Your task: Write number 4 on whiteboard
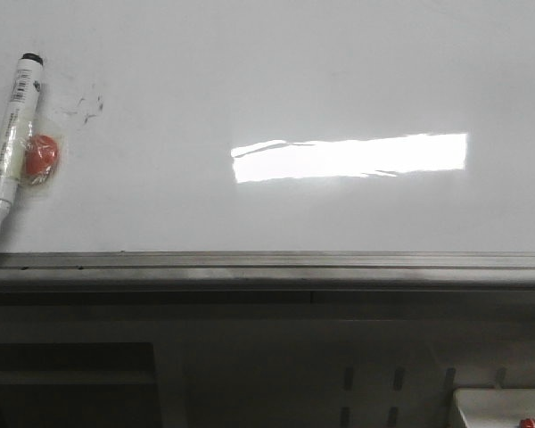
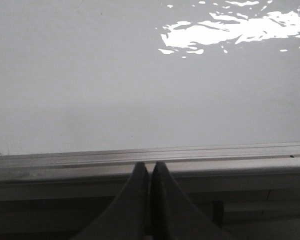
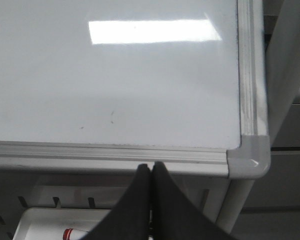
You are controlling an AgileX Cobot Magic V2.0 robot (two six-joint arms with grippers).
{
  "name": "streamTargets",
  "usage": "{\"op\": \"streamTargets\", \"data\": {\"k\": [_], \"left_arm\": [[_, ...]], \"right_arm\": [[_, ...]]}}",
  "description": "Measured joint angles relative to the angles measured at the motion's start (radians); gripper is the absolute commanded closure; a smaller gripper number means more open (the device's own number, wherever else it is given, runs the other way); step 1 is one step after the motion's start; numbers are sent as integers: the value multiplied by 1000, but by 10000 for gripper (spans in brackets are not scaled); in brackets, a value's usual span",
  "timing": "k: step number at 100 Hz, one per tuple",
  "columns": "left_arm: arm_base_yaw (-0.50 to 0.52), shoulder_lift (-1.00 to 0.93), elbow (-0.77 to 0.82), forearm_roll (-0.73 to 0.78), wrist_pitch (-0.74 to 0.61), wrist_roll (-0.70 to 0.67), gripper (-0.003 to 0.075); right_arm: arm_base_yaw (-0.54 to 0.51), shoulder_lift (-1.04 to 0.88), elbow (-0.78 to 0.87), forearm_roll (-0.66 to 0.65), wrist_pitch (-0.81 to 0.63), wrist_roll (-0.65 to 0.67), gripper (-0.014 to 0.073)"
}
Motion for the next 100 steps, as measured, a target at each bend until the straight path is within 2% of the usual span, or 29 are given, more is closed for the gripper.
{"op": "streamTargets", "data": {"k": [83,100], "left_arm": [[0,0,0,-3,0,0,741],[0,0,0,-156,-55,0,741]], "right_arm": [[0,0,0,0,0,0,659],[0,0,0,6,-2,0,659]]}}
